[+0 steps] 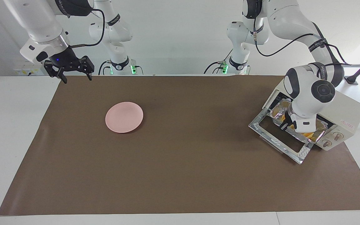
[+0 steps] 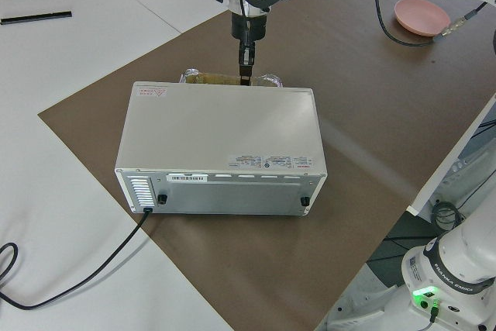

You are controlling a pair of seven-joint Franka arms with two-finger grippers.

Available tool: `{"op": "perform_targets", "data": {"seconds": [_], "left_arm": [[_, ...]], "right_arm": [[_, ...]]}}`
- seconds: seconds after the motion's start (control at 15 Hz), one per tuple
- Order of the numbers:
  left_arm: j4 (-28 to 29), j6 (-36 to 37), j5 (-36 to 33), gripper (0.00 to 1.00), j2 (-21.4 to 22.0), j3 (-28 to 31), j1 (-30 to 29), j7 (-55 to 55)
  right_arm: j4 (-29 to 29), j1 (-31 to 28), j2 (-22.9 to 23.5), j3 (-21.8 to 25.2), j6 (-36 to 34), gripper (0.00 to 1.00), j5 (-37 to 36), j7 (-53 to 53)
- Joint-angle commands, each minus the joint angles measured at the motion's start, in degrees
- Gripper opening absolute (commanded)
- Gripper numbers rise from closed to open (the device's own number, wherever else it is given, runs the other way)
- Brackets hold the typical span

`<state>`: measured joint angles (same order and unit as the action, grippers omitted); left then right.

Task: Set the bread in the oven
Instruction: 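Push the foil tray into the oven with the left gripper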

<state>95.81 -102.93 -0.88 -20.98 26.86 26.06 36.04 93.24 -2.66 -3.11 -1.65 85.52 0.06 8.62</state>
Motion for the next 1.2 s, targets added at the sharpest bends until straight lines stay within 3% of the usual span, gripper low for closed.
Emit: {"op": "perform_targets", "data": {"seconds": [0.0, 1.14], "left_arm": [[4.2, -1.1, 0.1, 0.0, 3.2, 0.6, 0.1, -0.6], [4.7, 2.6, -0.4, 0.0, 4.7, 0.9, -2.4, -5.6]], "right_arm": [[1.2, -1.0, -1.1, -0.8, 0.0, 1.0, -0.5, 0.8], [1.2, -1.0, -1.1, -0.8, 0.0, 1.0, -0.5, 0.8]]}}
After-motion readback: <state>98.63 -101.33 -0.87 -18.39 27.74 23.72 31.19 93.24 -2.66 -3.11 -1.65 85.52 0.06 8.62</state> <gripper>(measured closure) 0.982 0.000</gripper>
